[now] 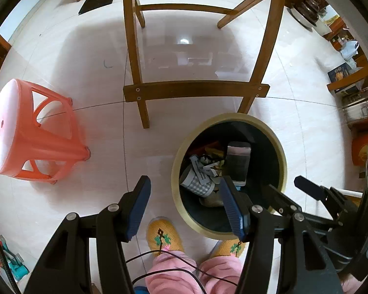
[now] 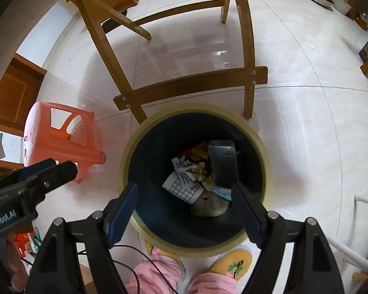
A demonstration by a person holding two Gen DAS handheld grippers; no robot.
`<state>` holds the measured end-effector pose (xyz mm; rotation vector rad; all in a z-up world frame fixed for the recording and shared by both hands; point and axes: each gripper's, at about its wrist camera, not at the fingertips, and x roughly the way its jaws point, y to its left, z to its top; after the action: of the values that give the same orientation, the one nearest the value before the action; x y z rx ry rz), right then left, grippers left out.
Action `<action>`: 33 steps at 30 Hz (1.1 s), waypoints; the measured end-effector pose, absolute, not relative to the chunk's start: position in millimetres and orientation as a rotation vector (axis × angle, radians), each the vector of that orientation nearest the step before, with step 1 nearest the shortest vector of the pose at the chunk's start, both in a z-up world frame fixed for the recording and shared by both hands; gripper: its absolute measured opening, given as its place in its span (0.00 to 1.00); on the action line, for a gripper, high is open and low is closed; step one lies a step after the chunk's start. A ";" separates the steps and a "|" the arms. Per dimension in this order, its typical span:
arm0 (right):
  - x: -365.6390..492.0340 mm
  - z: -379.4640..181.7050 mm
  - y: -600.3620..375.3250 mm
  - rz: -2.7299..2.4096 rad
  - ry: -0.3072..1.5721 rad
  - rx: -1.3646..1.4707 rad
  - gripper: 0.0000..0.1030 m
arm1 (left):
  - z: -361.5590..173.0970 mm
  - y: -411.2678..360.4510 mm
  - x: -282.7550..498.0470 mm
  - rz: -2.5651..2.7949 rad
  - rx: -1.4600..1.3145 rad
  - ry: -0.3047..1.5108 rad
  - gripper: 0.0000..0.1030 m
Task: Collect trash
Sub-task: 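Raise both tools back over the table toward the remaining trash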
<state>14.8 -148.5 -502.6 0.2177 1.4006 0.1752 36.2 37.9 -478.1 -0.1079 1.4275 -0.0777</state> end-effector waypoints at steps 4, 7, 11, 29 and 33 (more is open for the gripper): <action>5.8 -487.6 -154.9 0.161 1.404 0.243 0.77 | -458.9 33.2 33.6 -0.085 -0.112 1.423 0.56; -1.0 -466.0 -160.8 0.153 1.393 0.265 0.77 | -436.6 29.2 31.6 -0.096 -0.114 1.414 0.56; -7.8 -428.2 -169.0 0.149 1.377 0.292 0.76 | -396.4 20.0 29.0 -0.112 -0.113 1.394 0.56; -4.2 -222.2 -193.7 0.177 1.289 0.268 0.77 | -177.9 4.4 10.6 -0.101 -0.159 1.267 0.80; 0.9 -177.4 -196.0 0.189 1.271 0.251 0.77 | -130.5 2.4 5.3 -0.088 -0.134 1.241 0.86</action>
<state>0.9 -196.0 -177.4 0.2509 1.2710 0.1885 5.3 2.4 -130.5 -0.1336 1.2409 -0.0880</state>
